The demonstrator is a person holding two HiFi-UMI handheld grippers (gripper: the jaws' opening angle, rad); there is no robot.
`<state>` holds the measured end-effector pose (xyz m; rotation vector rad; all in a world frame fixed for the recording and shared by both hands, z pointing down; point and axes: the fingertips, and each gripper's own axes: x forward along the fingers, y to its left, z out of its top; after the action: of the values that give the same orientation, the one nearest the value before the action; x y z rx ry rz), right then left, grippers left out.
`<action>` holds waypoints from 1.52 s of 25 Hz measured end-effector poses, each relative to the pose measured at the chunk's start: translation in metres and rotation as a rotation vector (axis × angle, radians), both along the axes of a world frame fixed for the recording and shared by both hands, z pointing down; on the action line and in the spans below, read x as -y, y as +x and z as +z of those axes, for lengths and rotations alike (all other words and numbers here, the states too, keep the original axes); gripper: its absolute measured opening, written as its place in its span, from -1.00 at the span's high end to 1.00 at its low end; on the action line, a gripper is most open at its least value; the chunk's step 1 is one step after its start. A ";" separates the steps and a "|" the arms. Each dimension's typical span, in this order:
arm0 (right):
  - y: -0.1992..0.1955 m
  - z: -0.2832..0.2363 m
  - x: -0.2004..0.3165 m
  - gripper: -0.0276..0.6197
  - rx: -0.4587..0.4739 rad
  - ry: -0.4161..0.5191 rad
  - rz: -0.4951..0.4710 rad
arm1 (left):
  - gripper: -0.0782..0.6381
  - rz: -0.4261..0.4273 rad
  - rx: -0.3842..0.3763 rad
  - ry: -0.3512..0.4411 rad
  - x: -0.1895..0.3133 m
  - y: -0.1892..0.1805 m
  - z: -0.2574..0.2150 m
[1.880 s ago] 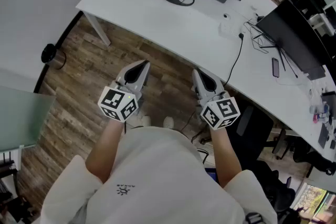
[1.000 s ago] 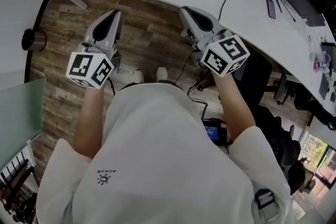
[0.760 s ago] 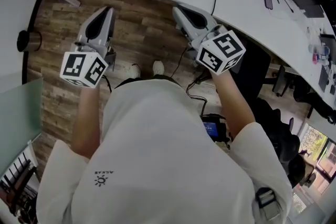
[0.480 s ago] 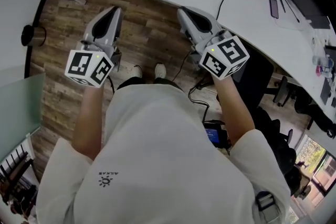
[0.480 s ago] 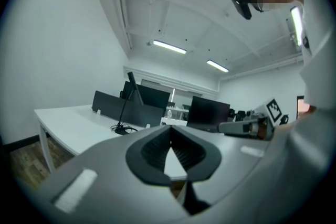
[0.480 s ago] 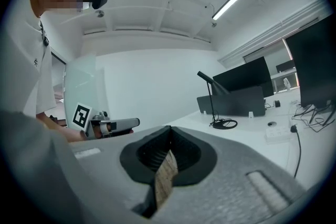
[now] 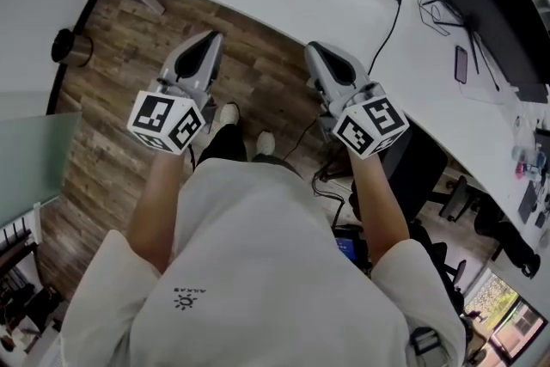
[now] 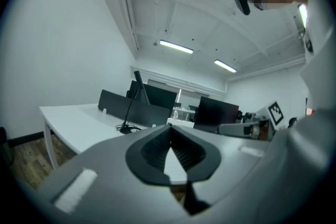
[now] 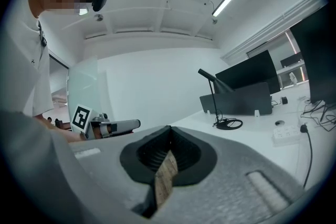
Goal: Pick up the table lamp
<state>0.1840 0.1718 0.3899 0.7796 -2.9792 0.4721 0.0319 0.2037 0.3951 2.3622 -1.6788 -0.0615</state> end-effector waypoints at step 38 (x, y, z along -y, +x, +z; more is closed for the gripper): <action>-0.166 -0.023 0.222 0.92 -0.038 0.033 0.215 | 0.79 0.217 -0.015 0.047 0.233 -0.162 -0.005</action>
<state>0.0176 -0.0499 0.3669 1.1062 -2.8881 0.4100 -0.1303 -0.0289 0.3904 2.5565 -1.4187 -0.0804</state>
